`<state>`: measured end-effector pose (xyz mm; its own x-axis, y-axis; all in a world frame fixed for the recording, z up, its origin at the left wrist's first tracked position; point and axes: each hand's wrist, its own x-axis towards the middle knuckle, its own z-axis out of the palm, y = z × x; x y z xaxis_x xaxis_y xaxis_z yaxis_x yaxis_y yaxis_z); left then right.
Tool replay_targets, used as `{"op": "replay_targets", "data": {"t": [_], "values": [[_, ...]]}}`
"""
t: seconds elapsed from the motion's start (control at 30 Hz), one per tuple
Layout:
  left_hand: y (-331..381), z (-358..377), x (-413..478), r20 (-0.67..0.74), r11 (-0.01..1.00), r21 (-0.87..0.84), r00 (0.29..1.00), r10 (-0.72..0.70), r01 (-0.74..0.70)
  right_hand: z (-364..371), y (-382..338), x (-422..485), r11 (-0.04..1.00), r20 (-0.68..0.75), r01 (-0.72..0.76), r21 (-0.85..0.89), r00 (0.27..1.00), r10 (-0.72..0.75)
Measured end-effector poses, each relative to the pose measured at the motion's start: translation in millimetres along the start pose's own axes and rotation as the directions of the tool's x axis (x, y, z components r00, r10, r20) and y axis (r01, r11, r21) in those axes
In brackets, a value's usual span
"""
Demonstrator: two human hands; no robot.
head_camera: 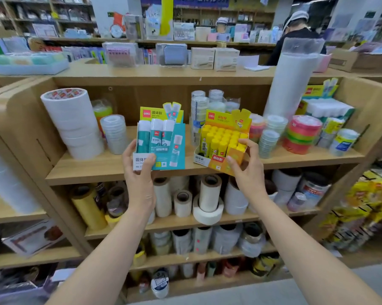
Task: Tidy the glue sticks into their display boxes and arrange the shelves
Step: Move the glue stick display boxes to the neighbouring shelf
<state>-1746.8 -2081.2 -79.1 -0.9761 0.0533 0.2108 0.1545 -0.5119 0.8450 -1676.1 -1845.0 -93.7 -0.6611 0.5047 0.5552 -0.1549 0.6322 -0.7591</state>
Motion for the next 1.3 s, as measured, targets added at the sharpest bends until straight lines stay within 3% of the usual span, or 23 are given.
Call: {"op": "replay_targets", "data": {"t": [0.37,0.43,0.57,0.63,0.73,0.8,0.87,0.97,1.1,1.3], "values": [[-7,3,3,-0.026,0.998,0.059,0.999,0.035,-0.034,7,6,26,0.999,0.034,-0.023,-0.049,0.999,0.024],[-7,2,3,-0.032,0.997,0.071,0.999,0.037,-0.035,7,2,25,0.995,-0.016,-0.033,-0.097,0.999,0.032],[-8,-3,3,-0.019,0.993,0.108,0.999,0.044,-0.041,13,-30,14,0.952,-0.177,0.287,-0.108,0.937,-0.302],[-7,-5,3,-0.006,0.993,0.111,0.999,0.036,-0.035,29,-56,6,0.944,-0.015,0.327,0.041,0.945,-0.327],[-4,-12,6,0.033,0.993,0.111,0.999,0.028,-0.031,62,-84,-2,0.974,0.374,0.072,0.216,0.915,-0.151],[-1,-21,11,0.063,0.994,0.111,0.998,0.009,-0.016,82,-89,-3,0.955,0.46,-0.056,0.292,0.884,-0.088],[5,-32,16,0.104,0.986,0.164,0.995,-0.006,-0.011,95,-92,0,0.947,0.449,-0.095,0.306,0.892,-0.056],[18,-51,26,0.203,0.913,0.387,0.978,0.048,-0.125,109,-90,3,0.955,0.4,-0.09,0.282,0.916,-0.031],[25,-77,39,0.23,0.716,0.648,0.963,0.141,-0.26,128,-98,-2,0.961,0.308,-0.042,0.272,0.95,-0.046],[33,-105,44,0.192,0.608,0.74,0.957,0.217,-0.286,152,-112,-16,0.948,0.315,-0.043,0.315,0.947,-0.061]]}}
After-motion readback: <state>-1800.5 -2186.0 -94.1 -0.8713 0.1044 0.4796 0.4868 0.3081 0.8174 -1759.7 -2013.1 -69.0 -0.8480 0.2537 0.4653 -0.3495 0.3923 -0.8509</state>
